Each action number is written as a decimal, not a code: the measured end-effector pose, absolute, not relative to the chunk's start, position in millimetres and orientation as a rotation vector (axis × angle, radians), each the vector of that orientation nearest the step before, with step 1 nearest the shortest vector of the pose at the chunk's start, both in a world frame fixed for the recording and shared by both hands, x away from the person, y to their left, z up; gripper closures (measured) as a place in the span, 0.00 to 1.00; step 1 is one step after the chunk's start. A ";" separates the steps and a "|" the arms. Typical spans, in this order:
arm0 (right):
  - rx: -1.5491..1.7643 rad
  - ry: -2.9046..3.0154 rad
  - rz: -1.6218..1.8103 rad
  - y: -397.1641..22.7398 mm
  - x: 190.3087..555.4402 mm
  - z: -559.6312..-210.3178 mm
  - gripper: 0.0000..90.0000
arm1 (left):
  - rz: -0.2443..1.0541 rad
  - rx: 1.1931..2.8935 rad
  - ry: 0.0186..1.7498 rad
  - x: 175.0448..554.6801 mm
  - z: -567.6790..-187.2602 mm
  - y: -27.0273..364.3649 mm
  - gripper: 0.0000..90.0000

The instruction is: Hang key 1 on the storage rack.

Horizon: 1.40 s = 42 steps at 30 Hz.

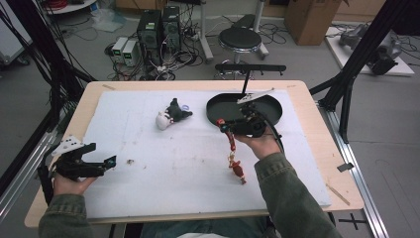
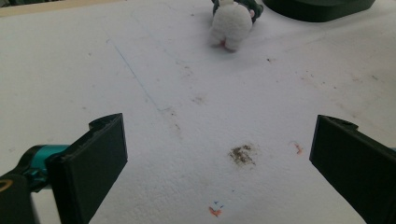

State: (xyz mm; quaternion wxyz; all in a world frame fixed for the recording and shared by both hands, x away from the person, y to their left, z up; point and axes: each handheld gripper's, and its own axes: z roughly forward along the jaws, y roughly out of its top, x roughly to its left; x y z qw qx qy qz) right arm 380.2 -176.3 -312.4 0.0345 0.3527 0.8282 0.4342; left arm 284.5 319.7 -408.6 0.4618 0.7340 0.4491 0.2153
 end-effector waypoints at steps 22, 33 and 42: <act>1.258 2.313 1.507 -227.6 417.8 -256.2 0.83 | 0.499 1.805 1.098 289.0 -411.0 317.3 0.05; 1.298 2.257 1.504 -236.8 436.7 -240.2 0.83 | 0.497 1.807 1.098 290.0 -411.6 317.6 0.05; 1.354 2.225 1.513 -246.6 453.9 -241.7 0.83 | 0.490 1.816 1.095 291.3 -412.4 317.1 0.05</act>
